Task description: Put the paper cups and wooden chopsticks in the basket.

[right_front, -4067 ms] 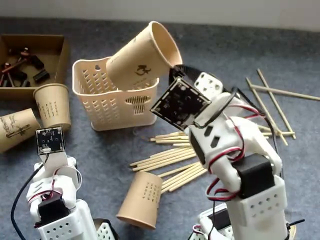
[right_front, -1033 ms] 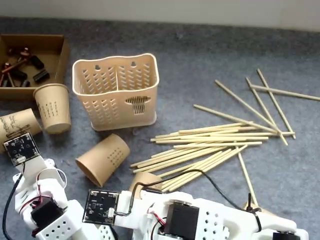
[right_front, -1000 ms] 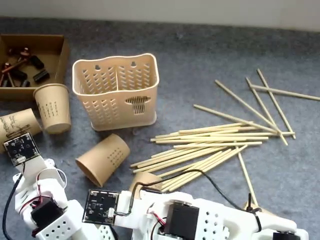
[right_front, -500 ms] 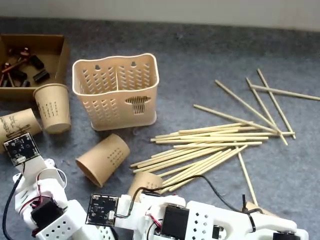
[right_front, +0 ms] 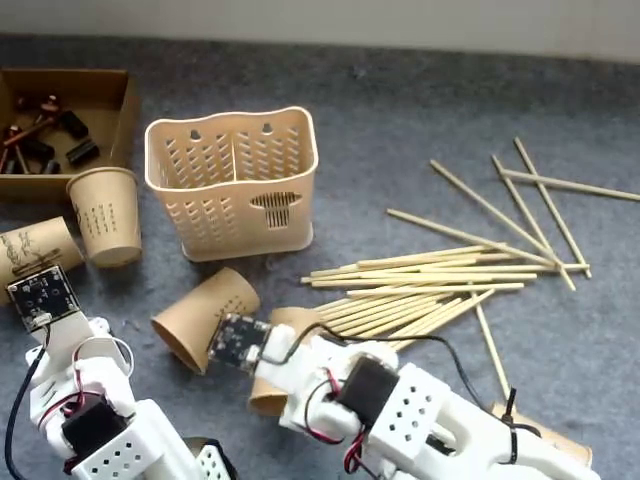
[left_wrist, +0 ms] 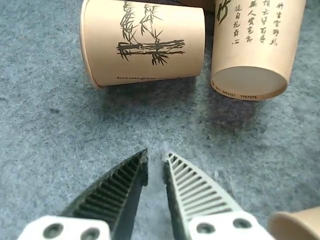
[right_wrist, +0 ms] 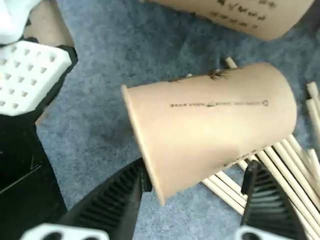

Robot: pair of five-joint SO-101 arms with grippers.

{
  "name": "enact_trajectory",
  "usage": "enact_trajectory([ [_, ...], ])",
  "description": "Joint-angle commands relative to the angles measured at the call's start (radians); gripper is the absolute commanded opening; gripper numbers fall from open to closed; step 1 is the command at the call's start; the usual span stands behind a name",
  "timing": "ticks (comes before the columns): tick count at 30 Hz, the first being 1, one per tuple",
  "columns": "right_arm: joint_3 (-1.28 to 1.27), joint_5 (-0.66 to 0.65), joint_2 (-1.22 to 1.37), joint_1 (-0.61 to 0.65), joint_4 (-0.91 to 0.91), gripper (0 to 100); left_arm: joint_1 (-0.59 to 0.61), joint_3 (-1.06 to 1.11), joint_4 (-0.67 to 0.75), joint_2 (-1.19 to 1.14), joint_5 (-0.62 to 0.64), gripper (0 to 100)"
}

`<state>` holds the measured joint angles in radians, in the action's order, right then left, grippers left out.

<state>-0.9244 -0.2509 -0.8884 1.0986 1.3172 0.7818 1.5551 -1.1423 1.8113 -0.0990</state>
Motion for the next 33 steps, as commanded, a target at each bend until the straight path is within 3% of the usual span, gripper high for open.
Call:
enact_trajectory([
  [1, 0.073, -0.021, -0.007, -0.062, -0.025, 23.5, 0.008, -0.031, 0.017, -0.002, 0.009, 7],
  [5, 0.111, -0.021, -0.005, -0.105, -0.03, 14.8, 0.008, -0.031, 0.017, -0.002, 0.009, 7],
  [12, 0.111, -0.023, -0.004, -0.214, -0.159, 14.6, 0.008, -0.031, 0.017, -0.002, 0.009, 7],
  [20, 0.11, -0.02, 0.004, -0.223, -0.239, 14.4, 0.007, -0.03, 0.015, -0.002, 0.009, 7],
  [23, 0.064, -0.021, 0.002, -0.226, -0.263, 10.0, 0.007, -0.03, 0.015, -0.002, 0.009, 7],
  [28, 0.05, -0.021, -0.005, -0.251, -0.255, 0.7, 0.007, -0.03, 0.015, -0.002, 0.008, 7],
  [33, 0.219, -0.023, -0.005, -0.314, -0.176, 0.5, -0.028, -0.012, 0.023, -0.002, 0.006, 7],
])
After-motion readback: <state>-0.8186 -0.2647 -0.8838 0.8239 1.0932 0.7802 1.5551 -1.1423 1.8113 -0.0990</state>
